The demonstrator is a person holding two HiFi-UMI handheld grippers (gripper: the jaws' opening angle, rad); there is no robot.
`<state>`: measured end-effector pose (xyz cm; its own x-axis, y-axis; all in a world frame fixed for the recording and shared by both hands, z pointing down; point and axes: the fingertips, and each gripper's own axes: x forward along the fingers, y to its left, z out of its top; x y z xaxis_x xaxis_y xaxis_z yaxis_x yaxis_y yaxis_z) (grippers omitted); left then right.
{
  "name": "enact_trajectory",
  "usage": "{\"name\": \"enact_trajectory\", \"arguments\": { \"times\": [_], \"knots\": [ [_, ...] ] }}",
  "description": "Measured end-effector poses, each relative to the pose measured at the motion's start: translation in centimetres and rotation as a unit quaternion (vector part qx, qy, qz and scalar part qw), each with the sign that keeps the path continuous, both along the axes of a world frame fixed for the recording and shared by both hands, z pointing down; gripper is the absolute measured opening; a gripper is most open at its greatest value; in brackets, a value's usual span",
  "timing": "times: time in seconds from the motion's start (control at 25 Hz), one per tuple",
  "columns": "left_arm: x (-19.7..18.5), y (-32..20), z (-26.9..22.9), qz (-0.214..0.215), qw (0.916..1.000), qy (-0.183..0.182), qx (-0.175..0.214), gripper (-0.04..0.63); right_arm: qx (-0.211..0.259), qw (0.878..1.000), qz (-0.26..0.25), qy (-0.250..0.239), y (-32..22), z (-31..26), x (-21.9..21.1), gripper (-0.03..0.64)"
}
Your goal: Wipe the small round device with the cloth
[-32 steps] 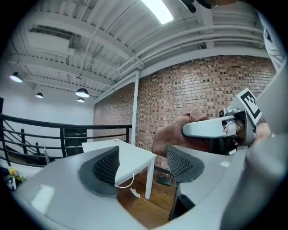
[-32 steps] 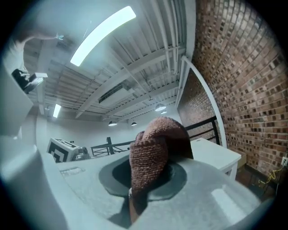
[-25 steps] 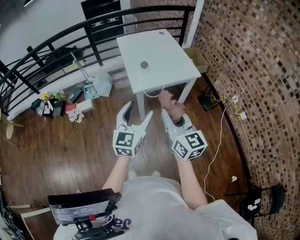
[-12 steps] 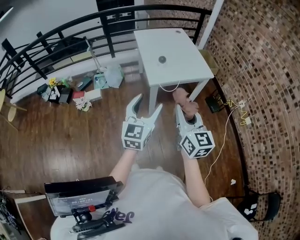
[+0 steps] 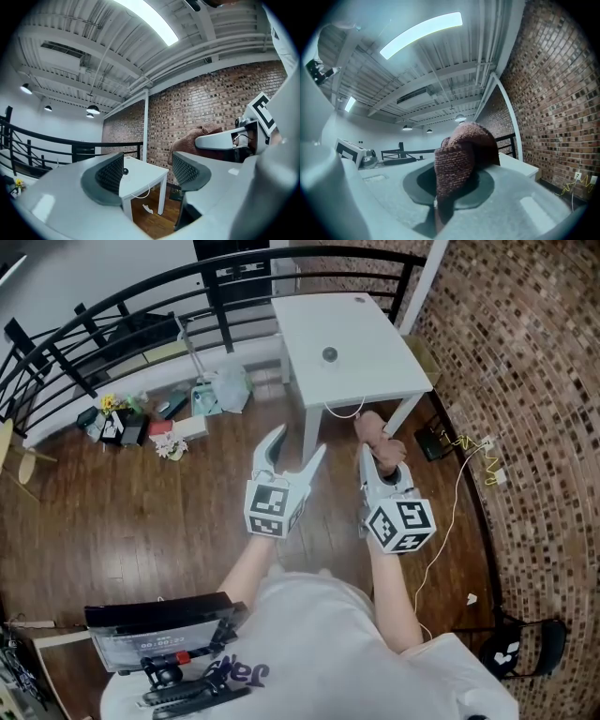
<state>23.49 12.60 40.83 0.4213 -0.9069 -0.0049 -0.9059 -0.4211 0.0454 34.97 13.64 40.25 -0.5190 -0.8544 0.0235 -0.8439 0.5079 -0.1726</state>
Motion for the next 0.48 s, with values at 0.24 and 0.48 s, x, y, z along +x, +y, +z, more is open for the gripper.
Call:
{"name": "enact_trajectory", "arguments": {
  "times": [0.24,0.48],
  "knots": [
    [-0.2,0.1,0.3,0.002,0.9999,0.006,-0.008,0.328,-0.005,1.0,0.003,0.005,0.3,0.2,-0.2,0.025],
    [0.2,0.5,1.0,0.006,0.9998,0.014,-0.016,0.328,-0.017,1.0,0.01,0.01,0.7,1.3,0.5,0.025]
  ]
}}
